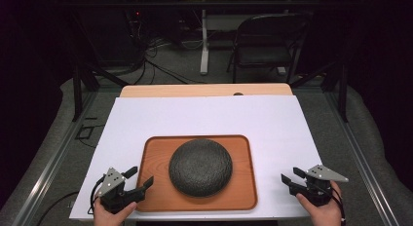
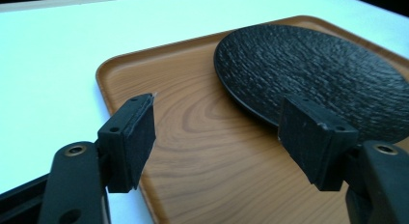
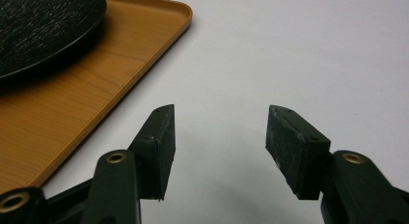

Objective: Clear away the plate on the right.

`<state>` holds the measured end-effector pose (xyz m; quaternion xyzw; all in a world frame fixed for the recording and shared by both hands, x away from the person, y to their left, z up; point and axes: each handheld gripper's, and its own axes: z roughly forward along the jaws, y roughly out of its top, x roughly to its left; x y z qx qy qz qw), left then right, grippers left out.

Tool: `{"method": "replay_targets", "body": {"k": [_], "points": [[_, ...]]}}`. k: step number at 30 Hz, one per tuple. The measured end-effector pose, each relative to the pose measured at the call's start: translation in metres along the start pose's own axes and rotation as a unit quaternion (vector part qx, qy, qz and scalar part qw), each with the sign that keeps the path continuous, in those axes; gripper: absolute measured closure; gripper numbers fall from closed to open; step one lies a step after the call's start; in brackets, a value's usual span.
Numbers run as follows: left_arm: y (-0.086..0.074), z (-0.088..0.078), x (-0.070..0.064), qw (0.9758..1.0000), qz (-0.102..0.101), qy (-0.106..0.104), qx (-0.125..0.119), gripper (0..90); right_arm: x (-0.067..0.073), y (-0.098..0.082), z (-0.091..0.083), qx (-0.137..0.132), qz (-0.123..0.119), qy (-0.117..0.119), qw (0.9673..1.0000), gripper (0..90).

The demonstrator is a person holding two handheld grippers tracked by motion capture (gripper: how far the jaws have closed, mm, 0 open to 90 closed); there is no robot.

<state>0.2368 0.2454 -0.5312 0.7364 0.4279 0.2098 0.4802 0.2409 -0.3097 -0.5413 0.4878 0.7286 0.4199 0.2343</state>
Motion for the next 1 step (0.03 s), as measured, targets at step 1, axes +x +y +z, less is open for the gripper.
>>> {"method": "replay_targets", "body": {"k": [1], "points": [[0.0002,0.0004,-0.0004,1.0,-0.004,-0.003,0.0,29.8,-0.0002,0.0001,-0.0002,-0.002,0.001,-0.001,1.0,43.7]]}}
